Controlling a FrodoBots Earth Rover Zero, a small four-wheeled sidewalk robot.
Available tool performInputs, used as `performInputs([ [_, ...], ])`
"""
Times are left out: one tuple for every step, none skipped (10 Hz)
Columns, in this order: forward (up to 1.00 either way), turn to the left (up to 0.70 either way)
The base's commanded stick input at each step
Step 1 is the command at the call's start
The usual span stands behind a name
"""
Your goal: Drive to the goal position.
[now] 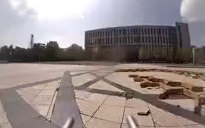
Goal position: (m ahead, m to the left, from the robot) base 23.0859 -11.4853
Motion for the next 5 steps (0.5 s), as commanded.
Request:
performInputs([
  [0.70, 0.05],
  [0.70, 0.05],
  [0.70, 0.05],
  [0.70, 0.05],
  [0.70, 0.05],
])
